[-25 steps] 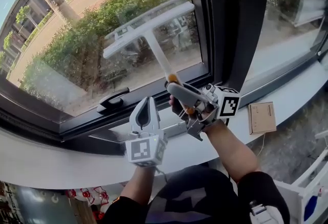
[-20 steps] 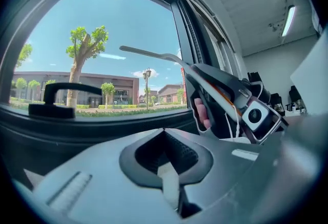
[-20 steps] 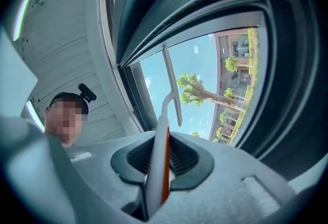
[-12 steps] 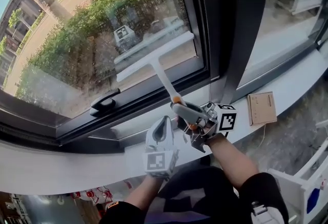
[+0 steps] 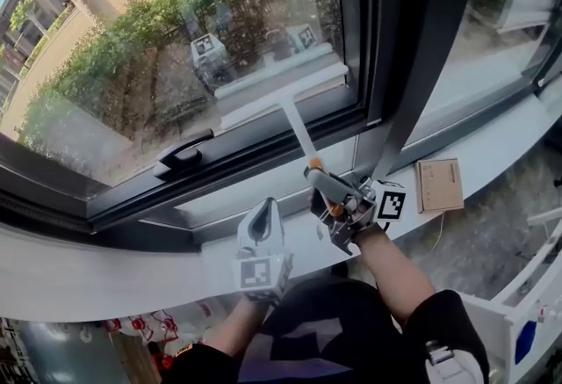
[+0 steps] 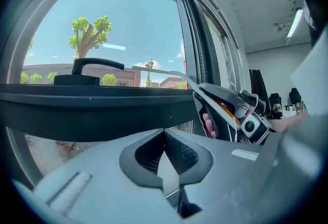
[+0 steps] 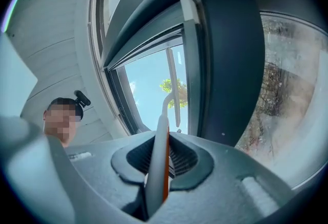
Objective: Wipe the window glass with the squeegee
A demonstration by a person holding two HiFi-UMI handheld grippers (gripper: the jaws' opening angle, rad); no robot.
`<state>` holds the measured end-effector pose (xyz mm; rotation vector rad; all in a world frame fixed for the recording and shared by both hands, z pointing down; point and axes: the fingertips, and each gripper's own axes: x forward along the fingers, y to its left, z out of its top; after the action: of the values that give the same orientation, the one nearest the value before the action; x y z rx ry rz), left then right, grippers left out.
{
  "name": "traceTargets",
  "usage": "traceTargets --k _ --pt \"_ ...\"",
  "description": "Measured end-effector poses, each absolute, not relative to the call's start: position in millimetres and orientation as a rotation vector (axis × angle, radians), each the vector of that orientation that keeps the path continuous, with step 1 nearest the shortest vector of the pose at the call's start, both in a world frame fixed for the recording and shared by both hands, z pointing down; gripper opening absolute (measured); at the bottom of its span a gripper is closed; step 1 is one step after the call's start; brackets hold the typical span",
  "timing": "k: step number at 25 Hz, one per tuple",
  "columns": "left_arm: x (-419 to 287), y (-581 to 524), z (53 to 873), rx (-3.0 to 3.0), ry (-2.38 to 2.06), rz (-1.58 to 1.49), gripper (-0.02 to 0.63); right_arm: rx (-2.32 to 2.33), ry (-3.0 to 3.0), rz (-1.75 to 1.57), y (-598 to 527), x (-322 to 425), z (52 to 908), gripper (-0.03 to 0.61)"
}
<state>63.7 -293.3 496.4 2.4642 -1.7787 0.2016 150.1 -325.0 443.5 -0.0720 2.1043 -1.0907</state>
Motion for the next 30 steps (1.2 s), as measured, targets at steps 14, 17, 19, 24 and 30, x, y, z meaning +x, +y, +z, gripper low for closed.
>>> traceTargets --k 14,17,19,24,30 --pt "-25 -191 509 2.382 -1.805 0.154 0.018 -0.374 2.209 -0.972 -188 134 454 0.048" --pt "-35 -154 515 2.375 -1.773 0.168 0.018 -0.482 2.185 -1.031 -145 125 480 0.048" --pt "-41 -131 530 2.392 -1.734 0.170 0.018 -0.554 2.170 -1.071 -115 119 495 0.048" --pt "-30 -79 549 2.391 -1.636 0.174 0.018 -0.721 2.180 -1.135 -36 131 512 0.048" --pt "-26 -39 530 2.370 -1.695 0.104 0.018 -0.802 2.249 -1.104 8 155 491 0.048"
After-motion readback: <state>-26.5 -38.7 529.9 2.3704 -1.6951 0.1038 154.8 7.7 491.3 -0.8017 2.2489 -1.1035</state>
